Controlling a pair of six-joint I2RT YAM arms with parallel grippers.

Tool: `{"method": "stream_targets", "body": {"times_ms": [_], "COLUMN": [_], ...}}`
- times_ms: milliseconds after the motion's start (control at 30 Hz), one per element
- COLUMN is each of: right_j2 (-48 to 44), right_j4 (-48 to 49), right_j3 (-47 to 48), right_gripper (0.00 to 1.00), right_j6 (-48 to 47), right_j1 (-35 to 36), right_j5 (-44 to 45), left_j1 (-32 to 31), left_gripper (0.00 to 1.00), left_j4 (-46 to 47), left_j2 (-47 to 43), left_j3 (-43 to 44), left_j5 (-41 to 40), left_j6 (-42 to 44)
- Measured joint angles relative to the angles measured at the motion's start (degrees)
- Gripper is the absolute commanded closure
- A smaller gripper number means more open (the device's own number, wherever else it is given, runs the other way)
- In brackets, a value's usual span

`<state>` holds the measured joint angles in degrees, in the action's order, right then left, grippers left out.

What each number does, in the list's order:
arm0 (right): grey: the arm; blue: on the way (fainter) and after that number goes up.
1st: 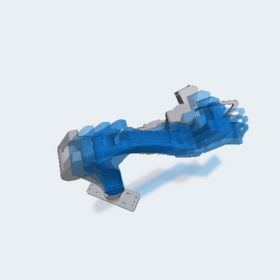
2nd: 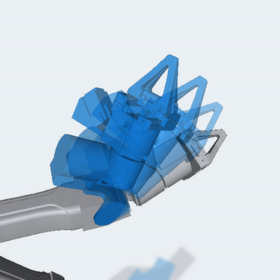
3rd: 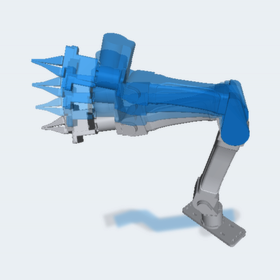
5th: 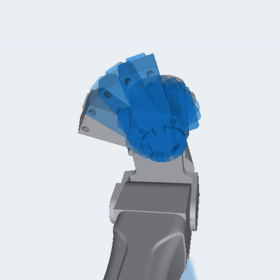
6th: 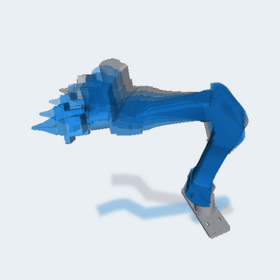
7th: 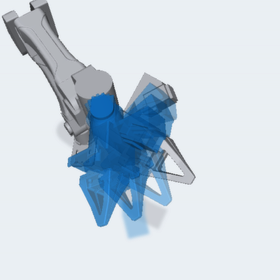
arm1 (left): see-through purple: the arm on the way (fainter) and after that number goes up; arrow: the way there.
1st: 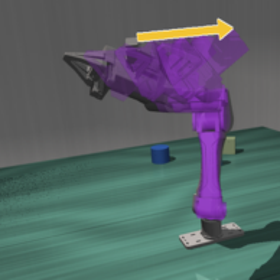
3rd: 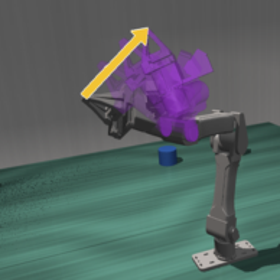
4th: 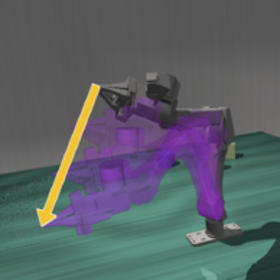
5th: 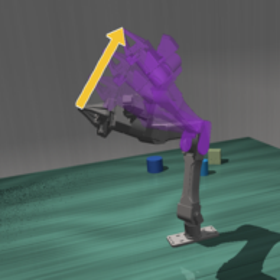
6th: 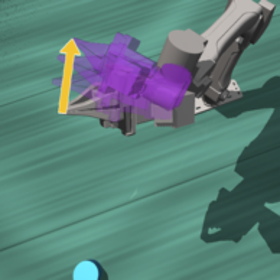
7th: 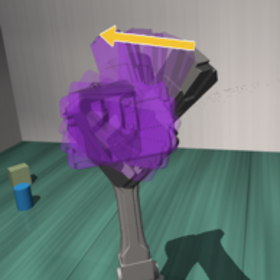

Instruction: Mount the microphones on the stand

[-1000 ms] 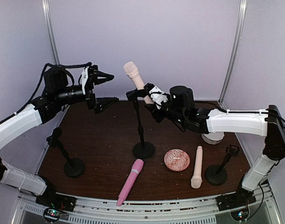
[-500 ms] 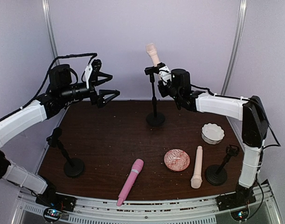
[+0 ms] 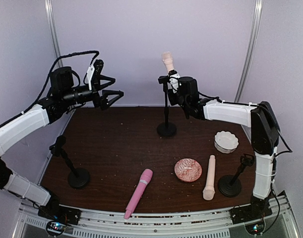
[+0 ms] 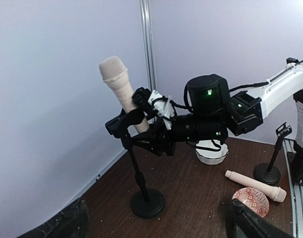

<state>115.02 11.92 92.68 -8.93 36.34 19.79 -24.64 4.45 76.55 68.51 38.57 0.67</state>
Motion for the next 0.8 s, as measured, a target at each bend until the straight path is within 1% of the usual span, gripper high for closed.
{"method": "stream_targets", "body": {"times_ms": [200,300,400,433,600,700,800], "right_j2": [-3.39,-6.19,-9.55,-10.64,-15.39,-18.47,-23.47], "right_j4": [-0.59,-1.44,-2.47,-2.54,-4.74,-5.81,-6.38], "right_j3": [-4.07,-7.52,-11.89,-13.27,-17.57,-19.89,-24.61], "right_gripper": [0.26,0.19,0.1,0.09,0.06,0.07,0.09], "right_j6": [3.56,6.45,9.01,9.31,10.51,10.97,10.8], "right_j1": [0.0,0.0,0.46,0.72,3.91,6.27,10.03], "right_j5": [-0.04,-0.52,-1.11,-1.09,0.04,0.35,1.03], "left_j1": [1.01,1.2,1.2,1.2,1.6,1.84,1.84], "left_gripper": [0.02,0.02,0.02,0.02,0.02,0.02,0.02], "left_j4": [-0.09,-0.2,-0.5,-1.09,-3.26,-4.22,-5.42], "left_j2": [1.92,1.97,1.92,1.84,1.6,1.31,0.37], "left_j3": [1.01,1.05,1.05,1.16,1.38,1.38,1.38], "left_j5": [-1.95,-3.85,-6.43,-7.65,-14.32,-16.26,-17.9], "left_j6": [-5.84,-7.34,-7.69,-7.69,-7.69,-7.43,-6.1]}}
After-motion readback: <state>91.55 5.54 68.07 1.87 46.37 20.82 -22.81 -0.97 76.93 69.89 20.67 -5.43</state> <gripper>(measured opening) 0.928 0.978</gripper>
